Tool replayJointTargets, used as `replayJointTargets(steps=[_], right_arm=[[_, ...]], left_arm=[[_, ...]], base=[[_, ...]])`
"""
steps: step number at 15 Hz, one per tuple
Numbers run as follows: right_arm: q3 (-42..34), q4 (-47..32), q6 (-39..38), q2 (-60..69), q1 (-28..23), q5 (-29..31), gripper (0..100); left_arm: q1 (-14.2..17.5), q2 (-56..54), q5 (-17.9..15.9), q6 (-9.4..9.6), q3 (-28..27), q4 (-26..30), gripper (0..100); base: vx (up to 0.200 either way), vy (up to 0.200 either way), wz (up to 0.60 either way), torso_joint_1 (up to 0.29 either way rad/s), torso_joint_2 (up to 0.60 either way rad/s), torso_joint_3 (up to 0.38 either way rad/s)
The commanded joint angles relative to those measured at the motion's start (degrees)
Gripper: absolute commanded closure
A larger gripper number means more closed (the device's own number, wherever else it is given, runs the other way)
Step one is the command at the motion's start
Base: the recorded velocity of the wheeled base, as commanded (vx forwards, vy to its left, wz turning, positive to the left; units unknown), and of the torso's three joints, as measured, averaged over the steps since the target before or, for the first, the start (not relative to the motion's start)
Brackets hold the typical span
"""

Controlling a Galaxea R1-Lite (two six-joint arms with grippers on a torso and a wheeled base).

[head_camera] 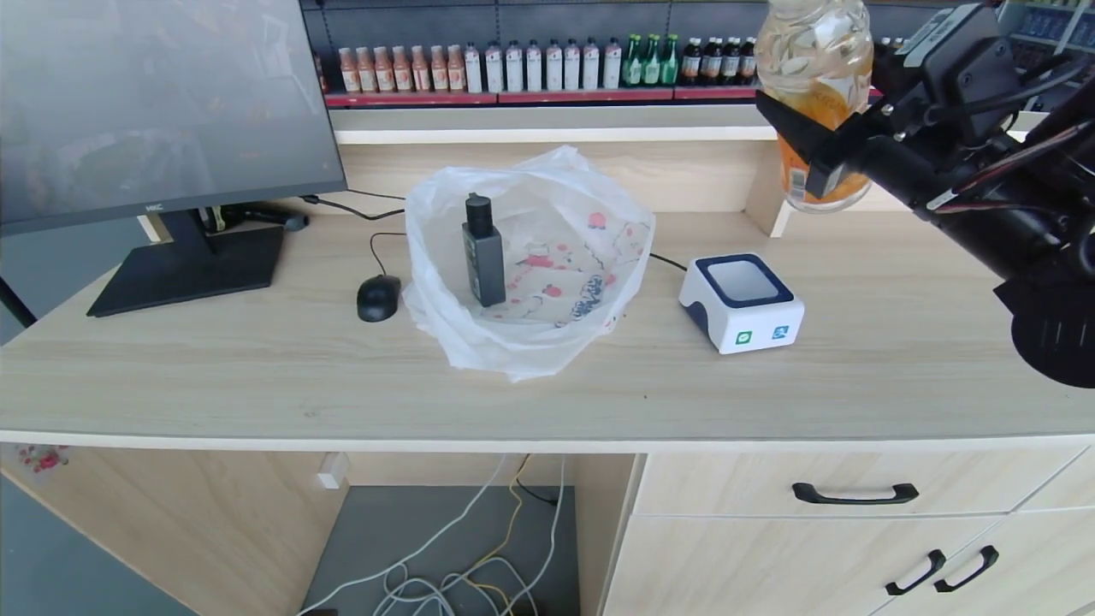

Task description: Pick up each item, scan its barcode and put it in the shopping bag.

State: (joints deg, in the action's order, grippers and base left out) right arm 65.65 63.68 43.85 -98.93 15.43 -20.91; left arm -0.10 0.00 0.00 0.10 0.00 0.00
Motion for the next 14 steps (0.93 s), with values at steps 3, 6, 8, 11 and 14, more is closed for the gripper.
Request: replayJointTargets(steps=[3,6,8,11,14], right_arm=[[-2.98,0.56,6.25,0.23,-0.67,-6.43,100],[-4.12,1.36,10.38,0.49,0.3,-8.01,100],[-5.44,4.96,12.22,0.05,0.3,-11.7,100],[-15.02,14.8,13.37,-1.44,0.56,-13.46,100],[-22.32,26.32,13.02,-4.78,2.76,-13.99,100]], left_arm=[[0.01,0.0,0.0,-0.01,0.0,0.0,0],[0.01,0.0,0.0,-0.01,0.0,0.0,0],[0.01,0.0,0.0,-0.01,0.0,0.0,0],[0.01,0.0,0.0,-0.01,0.0,0.0,0],[0.01,0.0,0.0,-0.01,0.0,0.0,0]], base=[[0.0,0.0,0.0,0.0,0.0,0.0],[0.0,0.0,0.0,0.0,0.0,0.0],[0.0,0.0,0.0,0.0,0.0,0.0],[0.0,0.0,0.0,0.0,0.0,0.0],[0.0,0.0,0.0,0.0,0.0,0.0]])
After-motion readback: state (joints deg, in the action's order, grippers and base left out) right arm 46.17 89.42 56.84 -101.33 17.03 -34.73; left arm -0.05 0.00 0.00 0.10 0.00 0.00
